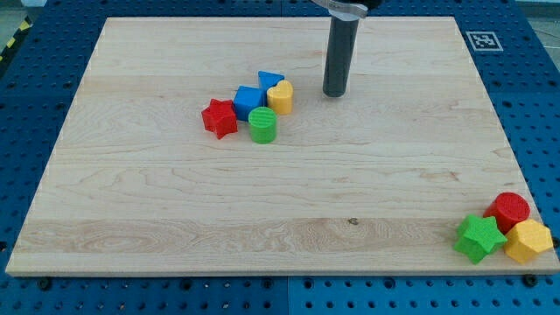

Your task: Push the yellow heart into the top of the green circle

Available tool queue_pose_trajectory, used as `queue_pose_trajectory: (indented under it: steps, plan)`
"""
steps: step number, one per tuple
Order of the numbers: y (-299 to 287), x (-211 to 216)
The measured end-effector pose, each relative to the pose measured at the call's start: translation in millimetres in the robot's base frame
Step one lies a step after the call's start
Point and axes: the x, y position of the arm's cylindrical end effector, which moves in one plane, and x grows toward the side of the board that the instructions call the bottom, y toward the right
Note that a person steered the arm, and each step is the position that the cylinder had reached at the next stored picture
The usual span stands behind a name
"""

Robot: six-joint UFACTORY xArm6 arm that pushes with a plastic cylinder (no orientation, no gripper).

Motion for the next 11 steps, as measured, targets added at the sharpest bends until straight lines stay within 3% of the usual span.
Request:
queue_pose_trajectory:
  steps: [2, 3, 6, 11]
  plan:
    - [-35.9, -15.1]
    - [-36.7, 2.9]
    - [-69.6, -2.4]
    - [-88.3, 28.7]
